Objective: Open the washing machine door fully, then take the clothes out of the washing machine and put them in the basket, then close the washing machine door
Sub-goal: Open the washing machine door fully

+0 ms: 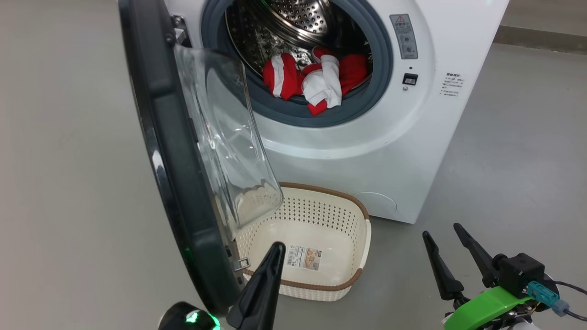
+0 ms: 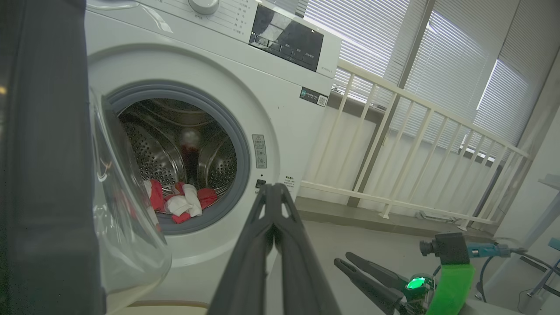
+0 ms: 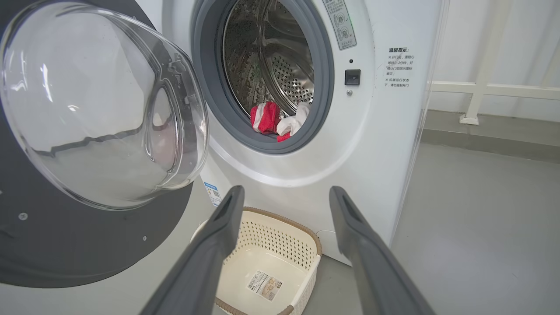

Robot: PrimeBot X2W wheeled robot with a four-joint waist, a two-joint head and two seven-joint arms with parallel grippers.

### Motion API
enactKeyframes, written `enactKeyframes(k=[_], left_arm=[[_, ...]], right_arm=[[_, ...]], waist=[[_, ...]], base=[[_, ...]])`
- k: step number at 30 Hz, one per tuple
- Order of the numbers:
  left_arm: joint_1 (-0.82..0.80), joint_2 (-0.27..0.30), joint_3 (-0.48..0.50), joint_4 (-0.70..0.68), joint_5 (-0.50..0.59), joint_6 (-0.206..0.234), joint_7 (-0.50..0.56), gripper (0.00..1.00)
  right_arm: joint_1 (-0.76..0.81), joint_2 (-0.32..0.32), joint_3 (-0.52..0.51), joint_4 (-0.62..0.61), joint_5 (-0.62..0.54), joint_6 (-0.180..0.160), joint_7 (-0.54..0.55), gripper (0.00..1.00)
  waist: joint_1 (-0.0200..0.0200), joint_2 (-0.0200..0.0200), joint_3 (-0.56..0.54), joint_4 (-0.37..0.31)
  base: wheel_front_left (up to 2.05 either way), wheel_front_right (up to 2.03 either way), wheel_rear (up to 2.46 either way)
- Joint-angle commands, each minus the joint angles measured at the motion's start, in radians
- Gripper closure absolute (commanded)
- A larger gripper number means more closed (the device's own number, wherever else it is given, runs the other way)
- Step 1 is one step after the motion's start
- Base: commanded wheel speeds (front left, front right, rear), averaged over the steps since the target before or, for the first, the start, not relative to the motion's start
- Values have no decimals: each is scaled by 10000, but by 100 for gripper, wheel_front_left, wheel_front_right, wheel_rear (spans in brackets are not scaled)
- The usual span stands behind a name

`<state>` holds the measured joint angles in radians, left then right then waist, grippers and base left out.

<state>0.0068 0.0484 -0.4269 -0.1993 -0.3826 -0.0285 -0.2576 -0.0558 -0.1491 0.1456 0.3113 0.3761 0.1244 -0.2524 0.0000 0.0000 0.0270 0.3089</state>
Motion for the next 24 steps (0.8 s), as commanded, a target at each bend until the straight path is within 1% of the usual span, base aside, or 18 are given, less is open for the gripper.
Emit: enactKeyframes(k=[1, 6, 10, 18, 24], left_arm=[[-131, 18, 232, 82, -27, -95, -42, 100], [-350, 18, 457, 1448, -117, 31, -42, 100], [-515, 18, 687, 2139, -256, 112, -42, 100], [-696, 18, 1213, 2775, -442, 411, -42, 100], [-675, 18, 1532, 3033, -457, 472, -42, 100]], right_arm=[[-207, -84, 181, -277, -84, 63, -93, 0], [-272, -100, 151, -360, -100, 63, -93, 0], [-320, -85, 136, -446, -134, 63, -93, 0], [-369, -98, 121, -524, -130, 63, -93, 0], [-377, -96, 109, -544, -101, 63, -93, 0]], waist=[[0, 0, 41, -31], [0, 0, 140, -74], [0, 0, 225, -84], [0, 0, 341, 3], [0, 0, 334, 122]], base=[[0, 0, 0], [0, 0, 0], [0, 0, 0], [0, 0, 0], [0, 0, 0]])
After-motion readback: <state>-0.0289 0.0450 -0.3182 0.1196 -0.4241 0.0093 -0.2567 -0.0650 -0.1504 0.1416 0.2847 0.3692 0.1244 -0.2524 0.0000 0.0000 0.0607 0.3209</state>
